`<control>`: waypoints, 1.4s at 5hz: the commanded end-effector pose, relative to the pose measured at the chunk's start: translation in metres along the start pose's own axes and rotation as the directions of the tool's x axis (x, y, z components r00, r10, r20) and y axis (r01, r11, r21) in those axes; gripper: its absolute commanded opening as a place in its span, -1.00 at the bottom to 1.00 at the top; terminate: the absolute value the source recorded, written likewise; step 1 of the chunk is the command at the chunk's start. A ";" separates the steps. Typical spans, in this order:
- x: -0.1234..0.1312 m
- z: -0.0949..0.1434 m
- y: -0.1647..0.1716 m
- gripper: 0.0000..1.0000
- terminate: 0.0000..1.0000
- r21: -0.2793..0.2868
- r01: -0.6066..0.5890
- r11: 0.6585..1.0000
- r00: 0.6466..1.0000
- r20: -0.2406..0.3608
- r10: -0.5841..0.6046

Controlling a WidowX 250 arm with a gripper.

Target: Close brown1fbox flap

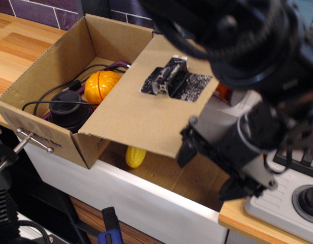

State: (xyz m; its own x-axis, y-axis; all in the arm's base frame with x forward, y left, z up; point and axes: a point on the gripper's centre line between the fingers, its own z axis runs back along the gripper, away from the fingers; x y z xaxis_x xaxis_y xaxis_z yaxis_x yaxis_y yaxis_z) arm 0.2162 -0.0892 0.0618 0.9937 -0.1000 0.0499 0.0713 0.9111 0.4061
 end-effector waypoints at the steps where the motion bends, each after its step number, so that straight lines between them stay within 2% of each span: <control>1: -0.008 0.030 0.052 1.00 -1.00 0.090 0.077 0.993 0.997 0.013 -0.079; 2: -0.023 0.024 0.076 1.00 -1.00 0.178 0.160 0.971 0.985 0.034 -0.168; 3: -0.028 0.019 0.097 1.00 -1.00 0.208 0.229 0.951 0.970 0.036 -0.242; 5: -0.014 0.024 0.137 1.00 -1.00 0.260 0.374 0.890 0.920 0.018 -0.391; 6: -0.013 0.017 0.155 1.00 -1.00 0.279 0.411 0.868 0.899 0.033 -0.437; 7: 0.000 0.024 0.175 1.00 -1.00 0.308 0.449 0.839 0.879 0.018 -0.477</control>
State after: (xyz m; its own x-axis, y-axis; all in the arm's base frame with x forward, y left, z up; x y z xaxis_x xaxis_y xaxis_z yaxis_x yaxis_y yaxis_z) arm 0.2209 0.0667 0.1461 0.8242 -0.5415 -0.1656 0.5096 0.5818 0.6339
